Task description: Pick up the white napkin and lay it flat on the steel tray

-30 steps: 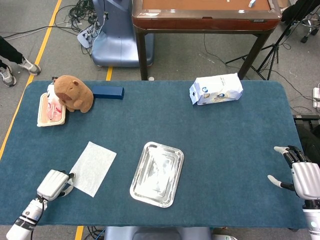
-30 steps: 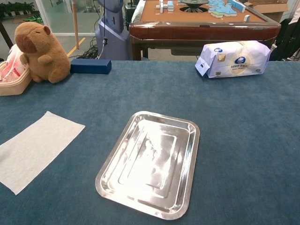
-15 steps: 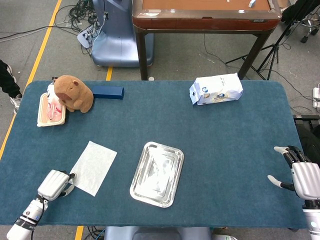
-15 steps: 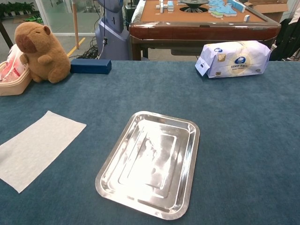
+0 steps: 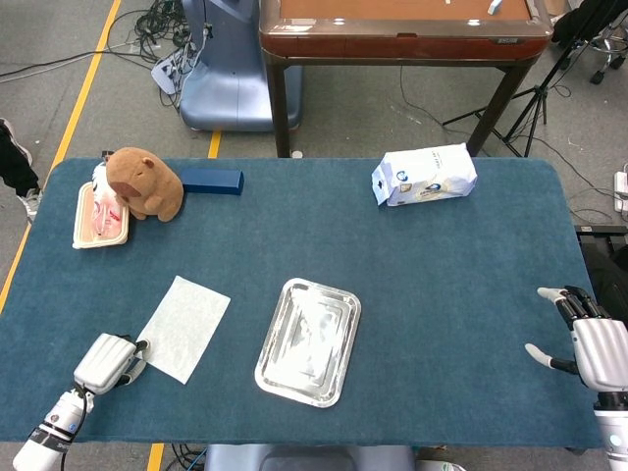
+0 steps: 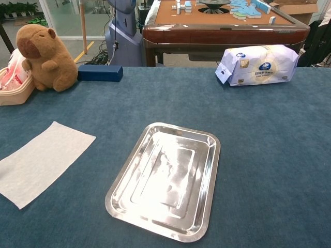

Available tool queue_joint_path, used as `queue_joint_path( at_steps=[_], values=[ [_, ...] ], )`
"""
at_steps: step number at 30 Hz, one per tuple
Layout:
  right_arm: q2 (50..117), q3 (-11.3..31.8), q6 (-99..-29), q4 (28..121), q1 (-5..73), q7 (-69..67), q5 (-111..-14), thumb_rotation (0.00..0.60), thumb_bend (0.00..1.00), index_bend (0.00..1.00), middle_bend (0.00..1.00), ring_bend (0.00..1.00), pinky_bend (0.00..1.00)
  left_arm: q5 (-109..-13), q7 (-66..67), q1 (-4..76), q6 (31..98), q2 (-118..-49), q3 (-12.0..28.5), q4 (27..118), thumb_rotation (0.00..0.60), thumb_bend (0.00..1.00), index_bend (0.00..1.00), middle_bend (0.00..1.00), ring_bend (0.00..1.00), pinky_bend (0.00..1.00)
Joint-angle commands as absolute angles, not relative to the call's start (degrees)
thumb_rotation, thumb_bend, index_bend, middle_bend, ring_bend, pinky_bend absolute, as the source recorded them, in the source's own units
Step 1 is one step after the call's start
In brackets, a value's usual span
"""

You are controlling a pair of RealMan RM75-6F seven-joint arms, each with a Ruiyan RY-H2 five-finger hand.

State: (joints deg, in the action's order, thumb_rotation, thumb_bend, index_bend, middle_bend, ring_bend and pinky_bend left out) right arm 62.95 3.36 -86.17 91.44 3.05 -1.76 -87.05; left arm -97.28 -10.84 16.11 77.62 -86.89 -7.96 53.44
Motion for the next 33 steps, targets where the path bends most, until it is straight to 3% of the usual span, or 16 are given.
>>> queue_joint_path(
  at_steps=[1,17,33],
  values=[
    [63.0,3.4,-86.2,91.4,3.1,-1.8,-87.0,0.600,0.00,0.25,0.29,0.17,0.36,-97.4,-11.1,16.1,77.8,-86.9,-8.0,53.3,0.600,0.40,0.58,0.88,0.61,0.69],
    [62.8,3.5,-86.5,91.4,2.9,-2.5,-87.0,0.600,0.00,0.25,0.29,0.17,0.36,-98.4,-14.5,16.5,81.1,-85.0,-7.3,55.5,0.600,0.43,0.61,0.88,0.61,0.69],
    [62.5,3.7,-87.1,91.4,2.7,-3.3,-87.0,0.600,0.00,0.25,0.29,0.17,0.36,-100.3,-12.7,19.4,83.7,-78.3,-5.1,67.6,0.600,0.45,0.64,0.88,0.61,0.69]
  ],
)
